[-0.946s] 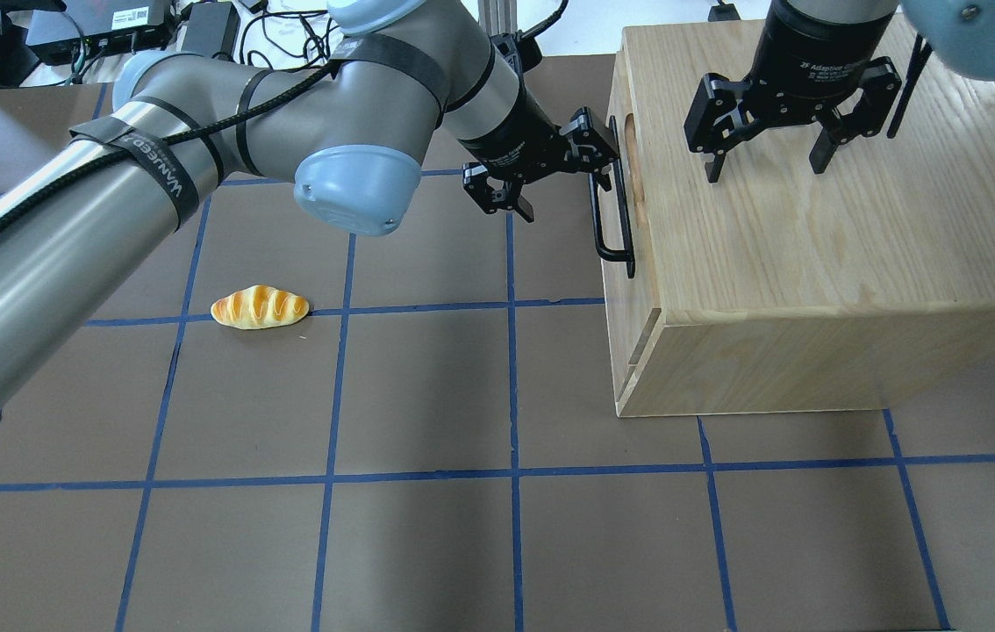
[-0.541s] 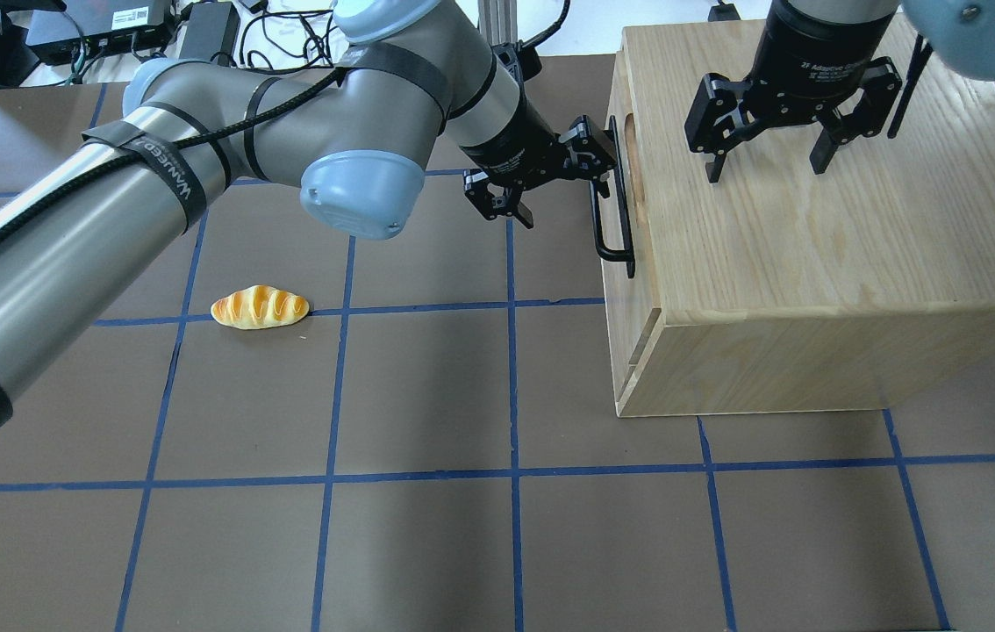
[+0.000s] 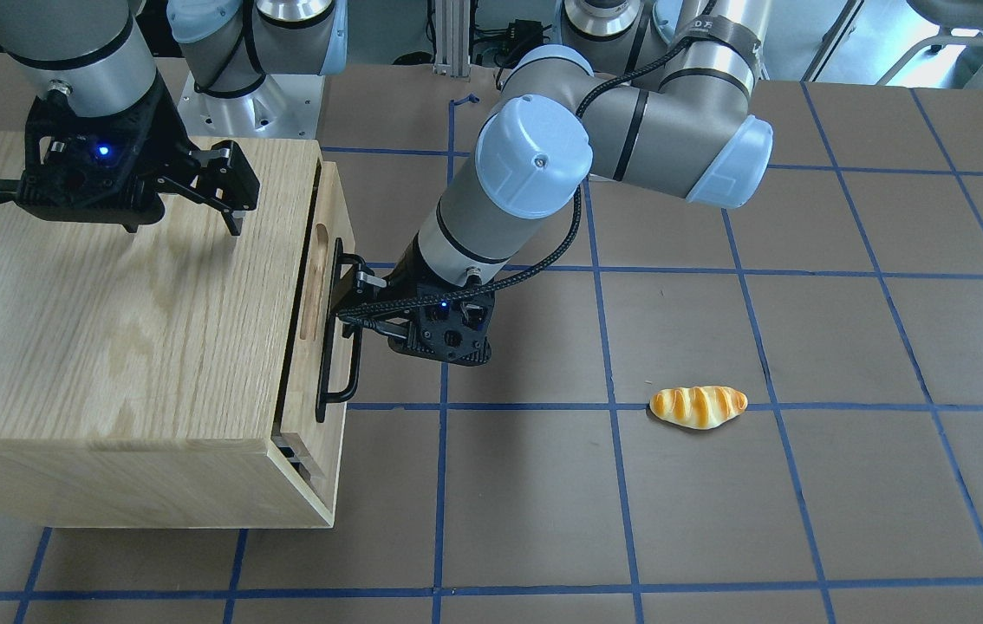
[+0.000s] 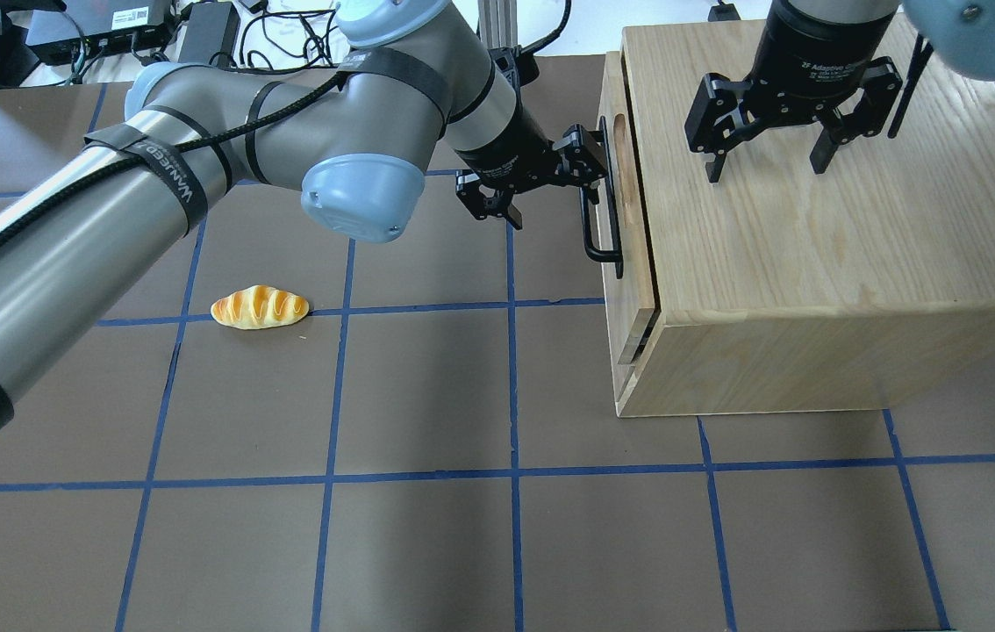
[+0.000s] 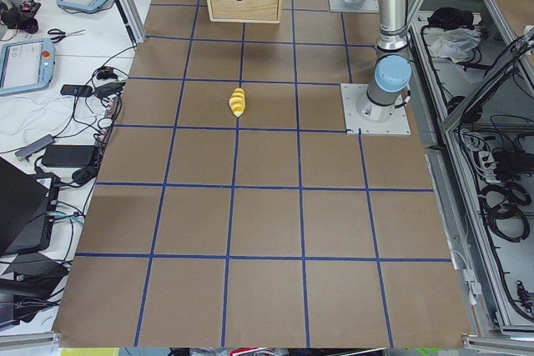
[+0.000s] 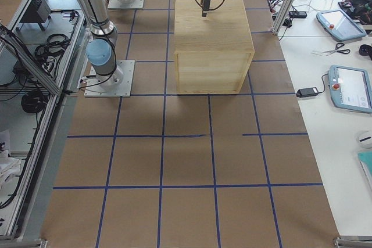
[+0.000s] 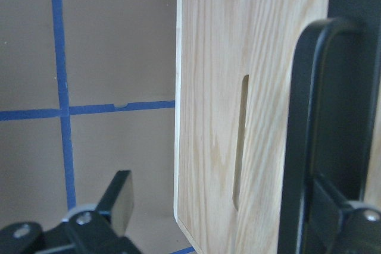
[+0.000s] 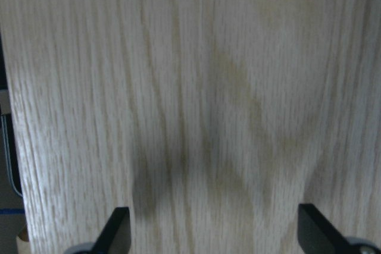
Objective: Open upper drawer
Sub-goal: 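Pull the drawer handle away from the cabinet with the left gripper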
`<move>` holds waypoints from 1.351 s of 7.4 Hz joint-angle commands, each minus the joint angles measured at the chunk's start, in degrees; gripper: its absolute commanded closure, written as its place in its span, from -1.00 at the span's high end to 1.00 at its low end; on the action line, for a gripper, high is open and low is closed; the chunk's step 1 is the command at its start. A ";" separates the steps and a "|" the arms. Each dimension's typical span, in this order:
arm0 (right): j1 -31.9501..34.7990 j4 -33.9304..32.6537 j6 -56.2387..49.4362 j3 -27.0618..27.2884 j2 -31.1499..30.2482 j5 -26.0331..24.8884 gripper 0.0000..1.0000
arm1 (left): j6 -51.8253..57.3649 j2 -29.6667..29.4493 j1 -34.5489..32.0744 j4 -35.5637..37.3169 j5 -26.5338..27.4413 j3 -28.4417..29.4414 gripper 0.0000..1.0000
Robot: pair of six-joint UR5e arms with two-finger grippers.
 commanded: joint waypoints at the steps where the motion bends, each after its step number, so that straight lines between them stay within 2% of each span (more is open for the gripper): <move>1: 0.06 0.00 0.03 -0.02 0.00 0.00 1.00 | 1.82 0.52 0.00 -0.75 2.18 -0.09 1.00; 3: 0.06 0.00 0.03 -0.02 0.00 0.00 1.00 | 3.50 1.05 0.17 -1.72 4.19 -0.09 1.00; 8: 0.06 0.00 0.03 0.07 0.00 0.00 1.00 | 5.26 2.80 3.07 -2.25 4.12 -2.03 1.00; 10: -0.03 0.00 -0.06 -0.02 0.00 0.00 1.00 | 7.53 3.94 5.09 -6.10 4.12 -2.11 1.00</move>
